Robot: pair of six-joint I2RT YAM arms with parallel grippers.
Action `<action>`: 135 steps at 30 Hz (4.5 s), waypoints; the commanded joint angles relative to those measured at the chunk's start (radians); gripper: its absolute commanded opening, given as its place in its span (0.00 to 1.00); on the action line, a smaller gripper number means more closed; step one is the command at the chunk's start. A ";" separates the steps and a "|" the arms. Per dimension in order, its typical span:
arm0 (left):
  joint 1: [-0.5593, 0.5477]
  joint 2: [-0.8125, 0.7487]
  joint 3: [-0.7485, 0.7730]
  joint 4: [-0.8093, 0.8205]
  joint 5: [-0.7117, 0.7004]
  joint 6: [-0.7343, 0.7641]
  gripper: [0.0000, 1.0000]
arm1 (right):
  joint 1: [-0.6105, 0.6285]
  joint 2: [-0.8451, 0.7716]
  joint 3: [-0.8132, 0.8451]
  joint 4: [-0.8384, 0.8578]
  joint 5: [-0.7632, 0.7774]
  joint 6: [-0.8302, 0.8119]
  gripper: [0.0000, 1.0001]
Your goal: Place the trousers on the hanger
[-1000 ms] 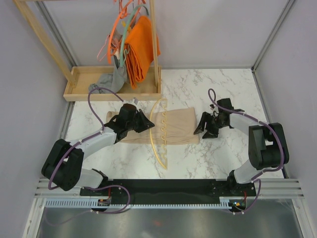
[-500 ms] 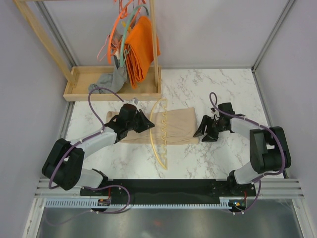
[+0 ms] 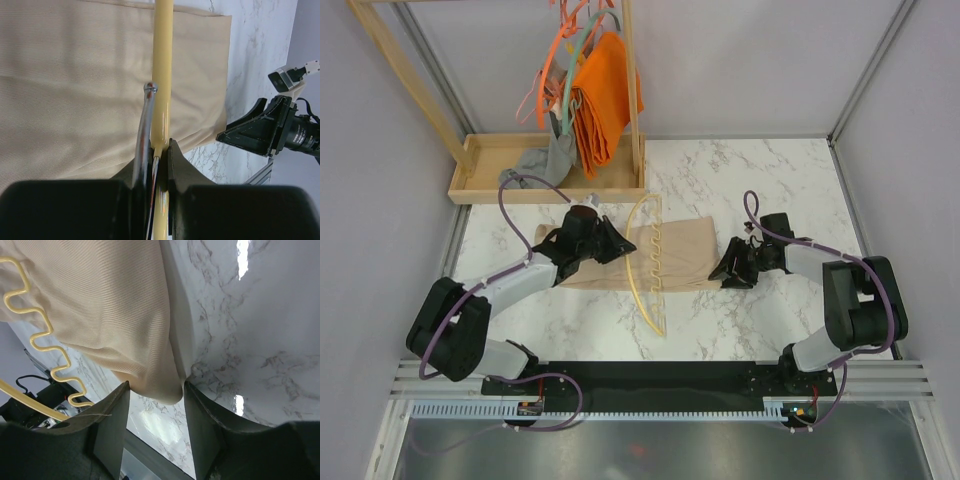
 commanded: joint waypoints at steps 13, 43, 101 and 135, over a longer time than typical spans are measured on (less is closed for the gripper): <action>-0.071 0.134 0.147 0.110 0.003 -0.083 0.02 | 0.006 0.051 0.013 0.034 -0.001 -0.009 0.45; -0.077 0.281 0.192 0.080 -0.007 -0.063 0.02 | 0.418 0.286 0.417 0.080 -0.029 0.195 0.00; -0.079 0.321 0.235 0.041 0.036 -0.031 0.02 | 0.368 0.593 1.034 -0.193 0.417 0.181 0.00; -0.080 0.318 0.302 -0.149 0.009 -0.077 0.02 | 0.363 -0.001 0.361 0.040 0.062 -0.114 0.56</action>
